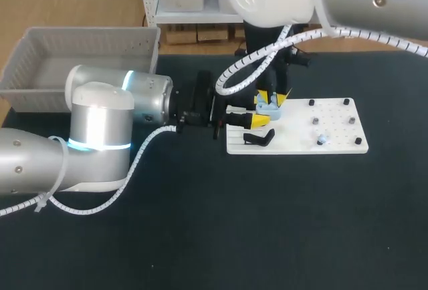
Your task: Pick up each earbud case from the left stands, insert the matching earbuds, close the lid, and place the case in the box.
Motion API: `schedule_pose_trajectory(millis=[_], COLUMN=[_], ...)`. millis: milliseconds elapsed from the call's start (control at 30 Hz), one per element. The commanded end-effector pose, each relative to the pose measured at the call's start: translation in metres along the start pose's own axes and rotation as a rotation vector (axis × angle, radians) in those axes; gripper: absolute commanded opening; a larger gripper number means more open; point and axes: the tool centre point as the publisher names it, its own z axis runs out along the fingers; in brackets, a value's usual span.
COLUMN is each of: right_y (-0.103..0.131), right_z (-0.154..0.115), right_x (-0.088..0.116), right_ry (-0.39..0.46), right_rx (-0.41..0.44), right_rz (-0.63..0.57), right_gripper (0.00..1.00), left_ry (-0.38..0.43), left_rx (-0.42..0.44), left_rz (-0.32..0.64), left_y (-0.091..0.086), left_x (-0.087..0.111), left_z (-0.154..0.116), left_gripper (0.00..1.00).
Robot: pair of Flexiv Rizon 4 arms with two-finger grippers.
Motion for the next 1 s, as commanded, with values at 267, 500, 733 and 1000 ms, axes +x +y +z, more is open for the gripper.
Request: schedule_pose_trajectory(millis=[267,500,733,1000], right_y=[0.002,-0.017,-0.059,-0.092], right_z=[0.005,-0.005,-0.010,0.002], right_x=[0.002,0.016,0.028,0.012], right_ry=[0.019,0.016,-0.221,-0.284], right_rx=[-0.008,-0.075,-0.153,-0.255], right_rz=[-0.010,-0.078,-0.135,-0.099], right_gripper=[0.93,1.00,1.00,1.00], left_ry=[-0.001,-0.001,-0.001,-0.001], left_rx=[-0.007,-0.007,-0.007,-0.007], left_rz=[0.003,0.003,0.003,0.003], left_y=[-0.003,-0.003,-0.003,-0.003], left_x=[0.000,0.000,0.000,0.000], left_z=[0.001,0.001,0.001,0.001], left_gripper=[0.00,0.00,0.00,0.00])
